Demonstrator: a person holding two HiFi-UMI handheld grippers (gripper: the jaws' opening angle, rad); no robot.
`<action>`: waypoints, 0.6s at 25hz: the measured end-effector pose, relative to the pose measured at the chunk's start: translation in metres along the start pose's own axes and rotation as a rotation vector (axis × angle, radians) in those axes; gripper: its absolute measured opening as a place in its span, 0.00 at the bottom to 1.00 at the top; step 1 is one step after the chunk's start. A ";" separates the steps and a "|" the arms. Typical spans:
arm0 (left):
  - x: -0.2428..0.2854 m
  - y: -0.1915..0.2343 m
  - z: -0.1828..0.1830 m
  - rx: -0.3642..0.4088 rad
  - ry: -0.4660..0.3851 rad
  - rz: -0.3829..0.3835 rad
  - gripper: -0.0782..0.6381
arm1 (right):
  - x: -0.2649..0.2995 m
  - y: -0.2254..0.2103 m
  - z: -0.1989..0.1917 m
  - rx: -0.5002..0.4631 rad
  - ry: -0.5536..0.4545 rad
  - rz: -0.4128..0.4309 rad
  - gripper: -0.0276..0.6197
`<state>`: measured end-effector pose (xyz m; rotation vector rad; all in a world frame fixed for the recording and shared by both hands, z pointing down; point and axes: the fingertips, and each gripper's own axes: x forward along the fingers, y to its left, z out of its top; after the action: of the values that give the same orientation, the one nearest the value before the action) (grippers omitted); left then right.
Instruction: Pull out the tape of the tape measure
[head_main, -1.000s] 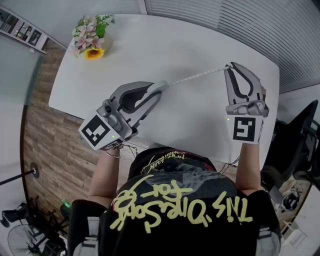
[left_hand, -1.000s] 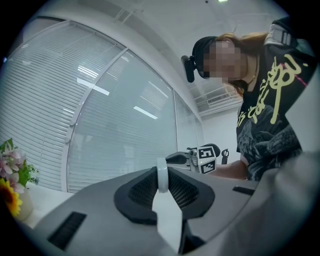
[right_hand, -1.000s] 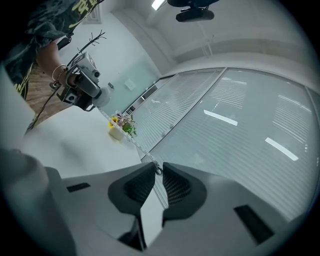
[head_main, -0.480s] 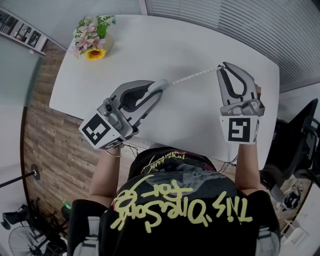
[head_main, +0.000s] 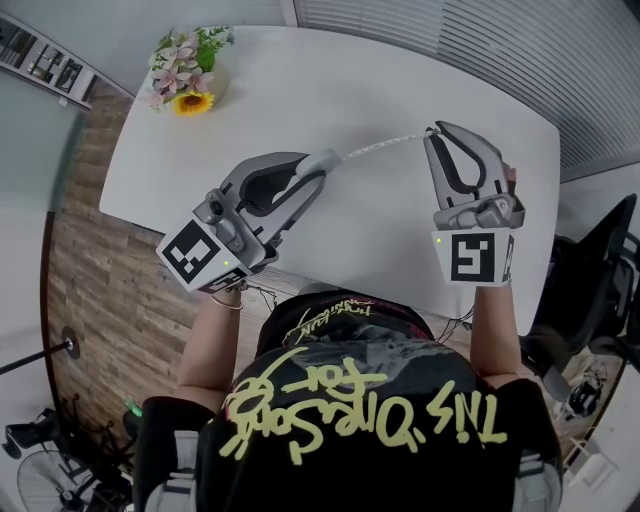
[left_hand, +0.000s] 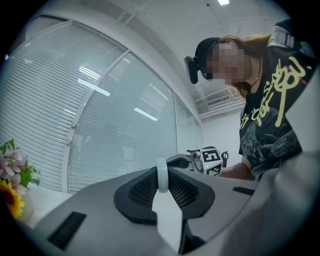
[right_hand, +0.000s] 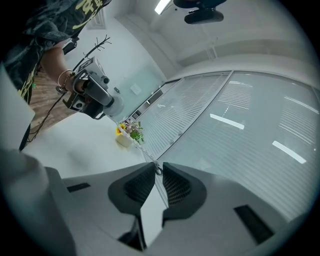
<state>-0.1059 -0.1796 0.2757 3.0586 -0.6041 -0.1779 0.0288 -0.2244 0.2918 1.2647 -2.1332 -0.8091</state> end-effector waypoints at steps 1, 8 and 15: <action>-0.001 0.001 0.000 -0.002 0.001 0.001 0.18 | 0.000 0.001 0.000 0.003 0.004 0.001 0.12; 0.000 -0.002 -0.002 0.015 0.029 -0.008 0.18 | 0.001 0.006 0.007 -0.003 -0.011 0.015 0.12; 0.006 -0.007 -0.002 0.009 0.024 -0.021 0.18 | -0.001 0.008 0.012 -0.006 -0.032 0.025 0.12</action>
<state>-0.0973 -0.1752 0.2764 3.0723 -0.5736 -0.1386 0.0162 -0.2173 0.2891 1.2273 -2.1662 -0.8298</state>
